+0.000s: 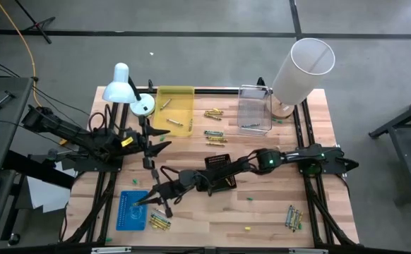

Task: Sort crayons
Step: Put the green crayon into the blue bin

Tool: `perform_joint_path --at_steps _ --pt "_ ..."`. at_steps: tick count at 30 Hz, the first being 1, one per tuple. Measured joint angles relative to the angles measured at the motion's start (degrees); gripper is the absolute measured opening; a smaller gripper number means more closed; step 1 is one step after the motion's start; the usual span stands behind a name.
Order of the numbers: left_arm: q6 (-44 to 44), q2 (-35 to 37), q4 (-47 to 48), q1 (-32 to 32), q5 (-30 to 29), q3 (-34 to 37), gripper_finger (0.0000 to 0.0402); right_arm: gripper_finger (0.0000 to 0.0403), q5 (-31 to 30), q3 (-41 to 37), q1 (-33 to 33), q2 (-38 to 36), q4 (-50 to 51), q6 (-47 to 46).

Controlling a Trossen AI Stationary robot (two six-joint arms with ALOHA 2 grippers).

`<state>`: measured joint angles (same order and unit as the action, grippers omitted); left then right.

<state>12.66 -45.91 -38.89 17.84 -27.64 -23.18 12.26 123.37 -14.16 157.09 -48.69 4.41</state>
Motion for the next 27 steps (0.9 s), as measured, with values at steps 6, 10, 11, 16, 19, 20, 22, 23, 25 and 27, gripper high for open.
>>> perform_joint_path --at_steps 6,10,11,16,19,20,22,23,25,27 --pt "-0.02 0.02 0.02 -0.21 -0.01 -0.01 0.016 0.0007 0.95 8.26 -0.06 7.94 -3.01 -3.1" --pt "-0.02 -0.05 1.51 -0.21 0.0 -0.02 0.016 0.0007 -1.95 6.03 0.42 7.92 -3.8 -7.54" --pt "0.0 -0.11 2.23 -0.21 0.0 -0.02 0.016 0.0007 -2.15 6.03 0.66 7.8 -2.21 -8.18" --pt "-0.02 -0.11 2.57 -0.21 0.0 0.0 0.016 0.0007 -3.05 6.19 0.65 7.72 0.23 -8.11" --pt "-0.02 -0.11 1.95 -0.21 0.0 0.0 0.016 0.0007 -1.22 6.49 0.49 7.7 1.45 -7.82" --pt "-0.01 -0.1 1.61 -0.21 0.0 0.0 0.016 0.0007 0.11 7.49 0.51 7.72 4.8 -9.01" --pt "-0.02 -0.09 1.62 -0.21 -0.02 -0.02 0.016 0.0007 1.26 10.02 0.59 7.71 13.78 -9.93" --pt "-0.01 -0.09 1.6 -0.21 -0.01 -0.01 0.016 0.0007 1.13 11.26 0.6 7.71 17.33 -9.45" --pt "0.0 -0.09 1.27 -0.21 -0.01 0.0 0.016 0.0007 0.73 11.49 0.62 7.71 17.9 -7.12" --pt "0.0 -0.09 1.06 -0.21 0.0 0.0 0.016 0.0007 0.8 11.15 0.5 7.79 13.42 -4.9"
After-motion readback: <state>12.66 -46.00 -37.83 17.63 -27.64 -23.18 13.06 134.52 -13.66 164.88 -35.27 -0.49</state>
